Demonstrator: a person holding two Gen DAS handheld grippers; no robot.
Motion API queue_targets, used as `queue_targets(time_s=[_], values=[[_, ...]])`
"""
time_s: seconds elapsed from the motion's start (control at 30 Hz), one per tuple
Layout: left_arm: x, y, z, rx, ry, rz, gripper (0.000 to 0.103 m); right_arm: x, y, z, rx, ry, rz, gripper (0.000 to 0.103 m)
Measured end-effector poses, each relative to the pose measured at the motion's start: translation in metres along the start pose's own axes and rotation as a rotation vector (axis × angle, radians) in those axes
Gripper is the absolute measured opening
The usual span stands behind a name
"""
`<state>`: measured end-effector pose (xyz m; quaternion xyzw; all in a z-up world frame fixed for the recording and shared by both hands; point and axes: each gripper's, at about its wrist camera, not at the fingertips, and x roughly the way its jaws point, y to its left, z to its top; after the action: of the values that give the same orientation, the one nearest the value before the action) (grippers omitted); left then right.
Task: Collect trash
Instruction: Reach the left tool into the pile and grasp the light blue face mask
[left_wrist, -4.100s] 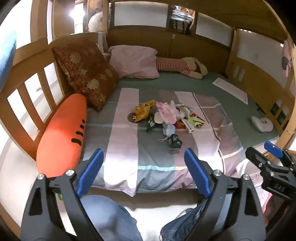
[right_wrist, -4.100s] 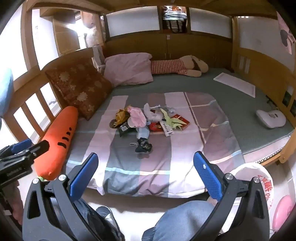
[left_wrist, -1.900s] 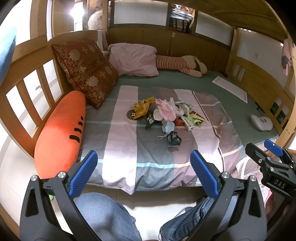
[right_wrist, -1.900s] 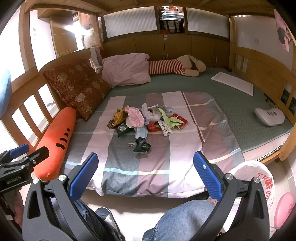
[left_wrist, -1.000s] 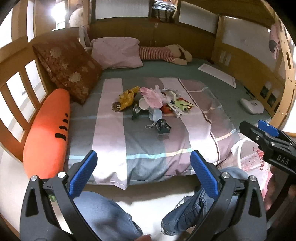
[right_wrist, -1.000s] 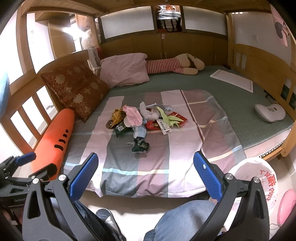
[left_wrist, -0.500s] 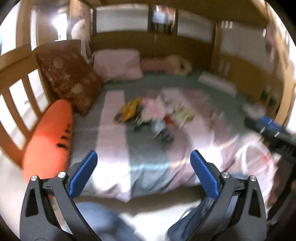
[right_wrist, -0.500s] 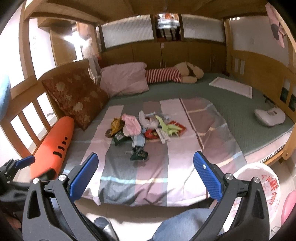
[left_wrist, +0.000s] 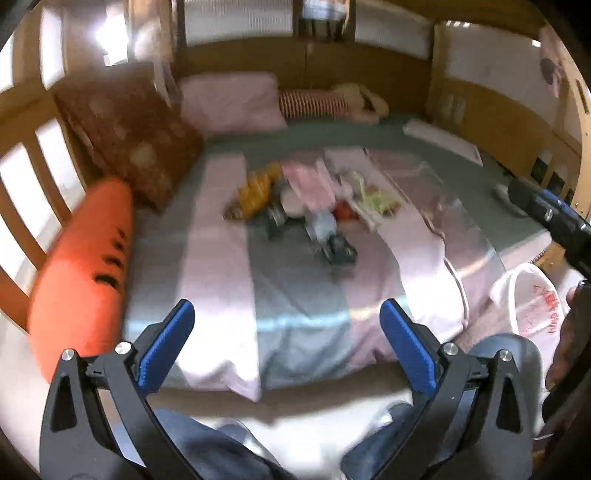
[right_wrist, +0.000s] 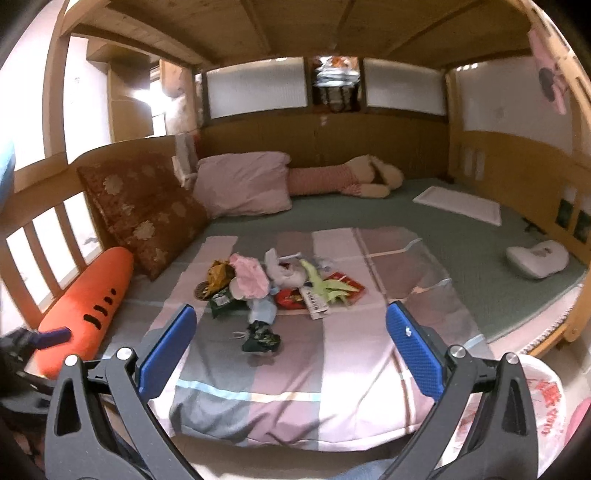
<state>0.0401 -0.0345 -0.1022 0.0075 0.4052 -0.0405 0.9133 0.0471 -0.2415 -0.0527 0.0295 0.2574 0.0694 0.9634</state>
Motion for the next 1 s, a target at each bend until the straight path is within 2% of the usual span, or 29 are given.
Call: queue_targets(time_s=[0.07,0.17,0.33,0.43,0.53,0.6,0.67,0.73,0.8,0.93,1.0], values=[[0.013,0.004,0.004,-0.043,0.042,-0.046,0.100,0.008,-0.004,0.008,0.024,0.004,0.019,0.101],[0.019,0.002,0.016,-0.031,-0.003,-0.022,0.100,0.013,-0.005,0.027,0.029,-0.050,0.047,0.101],[0.037,-0.002,0.051,-0.010,-0.015,-0.111,0.100,0.027,-0.007,0.072,0.047,-0.151,0.081,0.101],[0.052,-0.008,0.073,0.019,-0.041,-0.114,0.100,0.048,-0.011,0.102,0.058,-0.182,0.084,0.101],[0.075,-0.016,0.096,0.061,-0.071,-0.085,0.100,0.079,-0.021,0.115,0.093,-0.211,0.073,0.101],[0.101,-0.019,0.107,0.065,-0.035,-0.083,0.100,0.105,-0.030,0.104,0.113,-0.185,0.063,0.101],[0.125,-0.018,0.115,0.047,0.002,-0.121,0.100,0.135,-0.039,0.076,0.121,-0.113,0.048,0.101],[0.149,-0.016,0.118,0.028,0.011,-0.099,0.100,0.161,-0.047,0.053,0.118,-0.032,0.018,0.101],[0.175,-0.016,0.117,-0.005,0.046,-0.129,0.100,0.177,-0.057,0.046,0.153,0.039,0.013,0.101],[0.240,-0.028,0.107,-0.015,0.166,-0.108,0.097,0.178,-0.077,0.047,0.227,0.036,0.014,0.101],[0.271,-0.036,0.103,0.004,0.224,-0.092,0.088,0.183,-0.078,0.047,0.223,0.044,0.013,0.101]])
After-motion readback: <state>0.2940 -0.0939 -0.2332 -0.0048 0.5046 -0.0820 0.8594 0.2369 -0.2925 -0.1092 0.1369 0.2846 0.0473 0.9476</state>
